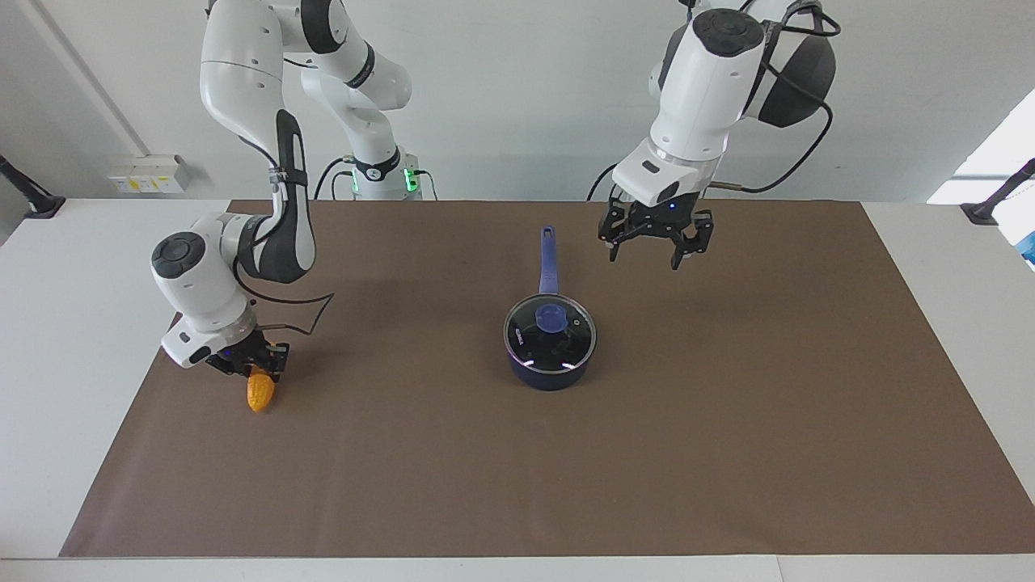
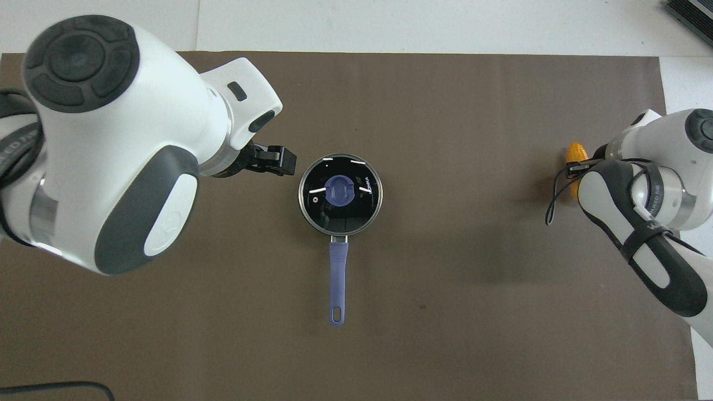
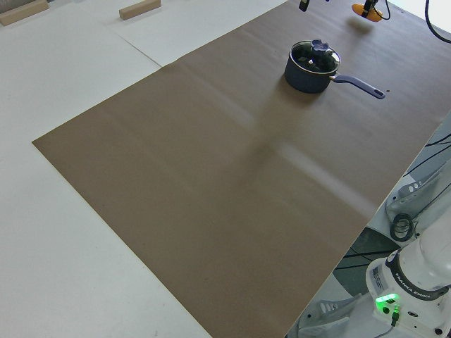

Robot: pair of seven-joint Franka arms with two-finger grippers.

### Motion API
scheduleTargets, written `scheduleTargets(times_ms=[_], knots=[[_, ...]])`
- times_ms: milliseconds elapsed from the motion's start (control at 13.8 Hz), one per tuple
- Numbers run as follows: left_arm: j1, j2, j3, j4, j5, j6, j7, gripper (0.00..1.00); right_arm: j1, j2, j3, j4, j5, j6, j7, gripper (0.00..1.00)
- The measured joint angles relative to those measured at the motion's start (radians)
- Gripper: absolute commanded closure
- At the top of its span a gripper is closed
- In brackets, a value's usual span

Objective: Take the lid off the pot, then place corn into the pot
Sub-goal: 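Move the left gripper to the pot lid knob while the right gripper lifts corn, then grasp the glass lid knob with the left gripper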

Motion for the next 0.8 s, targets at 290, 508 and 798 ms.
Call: scheduleTargets(times_ms=[290, 508, 798], knots=[[-0.075, 0.100, 0.000, 0.000, 0.033, 0.085, -0.125, 0.00, 0.037, -0.081, 0.000, 0.115, -0.003, -0.235, 0.012, 1.00], [-0.114, 0.162, 0.000, 0.001, 0.037, 0.146, -0.177, 0.00, 0.047, -0.180, 0.001, 0.133, -0.010, -0.348, 0.019, 1.00], [-0.126, 0.191, 0.000, 0.001, 0.039, 0.193, -0.204, 0.00, 0.057, -0.299, 0.004, 0.140, -0.020, -0.480, 0.019, 1.00]])
